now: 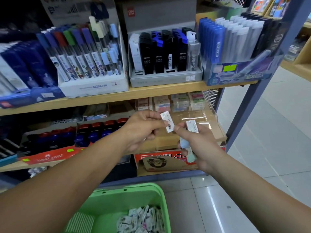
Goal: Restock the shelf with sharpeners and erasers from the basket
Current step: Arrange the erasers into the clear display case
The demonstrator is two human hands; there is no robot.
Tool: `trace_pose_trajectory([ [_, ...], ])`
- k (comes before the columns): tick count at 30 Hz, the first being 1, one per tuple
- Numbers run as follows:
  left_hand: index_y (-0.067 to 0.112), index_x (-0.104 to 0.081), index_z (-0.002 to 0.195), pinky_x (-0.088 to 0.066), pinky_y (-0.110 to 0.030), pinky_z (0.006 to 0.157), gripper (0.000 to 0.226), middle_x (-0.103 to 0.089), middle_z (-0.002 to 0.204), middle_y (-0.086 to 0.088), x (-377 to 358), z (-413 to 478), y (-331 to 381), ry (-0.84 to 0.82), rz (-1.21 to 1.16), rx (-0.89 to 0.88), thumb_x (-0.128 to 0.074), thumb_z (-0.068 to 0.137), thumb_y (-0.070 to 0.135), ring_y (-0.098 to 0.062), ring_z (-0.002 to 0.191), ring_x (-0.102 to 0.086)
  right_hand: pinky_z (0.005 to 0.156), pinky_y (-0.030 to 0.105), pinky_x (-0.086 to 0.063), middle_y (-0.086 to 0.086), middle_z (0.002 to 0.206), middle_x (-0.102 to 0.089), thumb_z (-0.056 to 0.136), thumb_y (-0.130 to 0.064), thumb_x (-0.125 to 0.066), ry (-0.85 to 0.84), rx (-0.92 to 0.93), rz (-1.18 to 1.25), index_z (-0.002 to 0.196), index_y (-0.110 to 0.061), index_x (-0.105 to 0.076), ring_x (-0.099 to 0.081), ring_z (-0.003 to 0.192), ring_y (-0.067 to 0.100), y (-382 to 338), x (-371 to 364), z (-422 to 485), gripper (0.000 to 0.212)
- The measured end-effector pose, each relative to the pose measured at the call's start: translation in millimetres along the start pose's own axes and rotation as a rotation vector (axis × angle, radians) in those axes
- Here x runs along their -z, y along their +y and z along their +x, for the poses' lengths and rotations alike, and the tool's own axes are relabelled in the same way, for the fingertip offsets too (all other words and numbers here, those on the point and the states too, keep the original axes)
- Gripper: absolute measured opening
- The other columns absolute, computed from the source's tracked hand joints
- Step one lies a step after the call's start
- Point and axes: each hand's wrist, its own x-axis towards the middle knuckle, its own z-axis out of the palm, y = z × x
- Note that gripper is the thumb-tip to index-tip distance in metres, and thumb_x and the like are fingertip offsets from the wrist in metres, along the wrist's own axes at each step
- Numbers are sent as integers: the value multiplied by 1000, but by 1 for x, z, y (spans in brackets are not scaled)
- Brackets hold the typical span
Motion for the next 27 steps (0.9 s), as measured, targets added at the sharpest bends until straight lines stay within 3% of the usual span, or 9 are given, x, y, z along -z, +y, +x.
trace_pose_trajectory([
  [3, 20, -70, 108, -53, -27, 60, 14, -71, 88, -2, 34, -11, -5, 50, 360, -103, -71, 95, 15, -12, 69, -64, 46, 28, -43, 11, 94, -66, 91, -16, -80, -11, -67, -11, 115, -10, -68, -57, 64, 21, 5, -12, 2, 27],
  [5, 28, -71, 110, -55, -27, 75, 15, -69, 101, 5, 52, -15, -13, 5, 660, -148, -67, 98, 21, -11, 90, -66, 47, 28, -46, 10, 94, -65, 91, -11, -77, -29, -118, -11, 121, -12, -69, -59, 69, 23, 9, -20, 5, 31],
  [7, 34, -70, 117, -55, -29, 83, 20, -65, 108, 11, 57, -16, -23, -73, 904, -143, -64, 100, 25, -9, 99, -63, 49, 29, -48, 10, 96, -66, 92, -7, -72, -60, -155, 0, 123, -14, -69, -62, 70, 23, 10, -26, 8, 31],
  [11, 34, -68, 123, -53, -27, 80, 28, -64, 101, 14, 45, -11, -34, -89, 1035, -162, -70, 96, 25, -3, 93, -60, 54, 33, -48, 10, 104, -67, 94, -3, -56, -126, -178, 6, 122, -11, -66, -62, 70, 22, 12, -32, 12, 31],
  [15, 32, -75, 105, -53, -24, 81, 16, -65, 98, 18, 46, -5, -40, -77, 1093, -136, -72, 94, 22, -1, 94, -61, 56, 36, -50, 12, 117, -70, 91, 4, -55, -136, -146, -41, 124, -11, -68, -64, 84, 26, 15, -24, 14, 38],
  [18, 30, -74, 106, -57, -33, 83, 12, -68, 97, 12, 48, -4, -47, 13, 963, -199, -64, 100, 31, -4, 90, -64, 58, 35, -51, 4, 115, -77, 90, 7, -53, -95, -112, -62, 118, -15, -73, -69, 84, 26, 17, -22, 14, 41],
  [21, 28, -71, 112, -54, -33, 77, 19, -67, 104, 6, 51, -6, -42, 155, 490, -130, -53, 104, 27, -13, 93, -64, 58, 35, -50, 2, 112, -78, 87, 6, -54, -67, -85, -97, 113, -17, -75, -67, 85, 26, 17, -23, 13, 41],
  [24, 18, -71, 117, -56, -40, 87, 32, -68, 118, -10, 55, -16, -33, -10, -71, 60, -46, 99, 7, -25, 109, -65, 55, 33, -48, 5, 111, -78, 86, 7, -56, -75, -97, -107, 107, -16, -74, -65, 81, 26, 17, -30, 10, 36],
  [27, 11, -67, 125, -56, -40, 100, 37, -73, 119, -11, 58, -21, -36, -97, -179, 28, -49, 98, -7, -26, 115, -69, 49, 29, -44, 10, 98, -76, 88, 6, -69, -132, -111, -138, 100, -15, -70, -63, 66, 24, 18, -42, 5, 24],
])
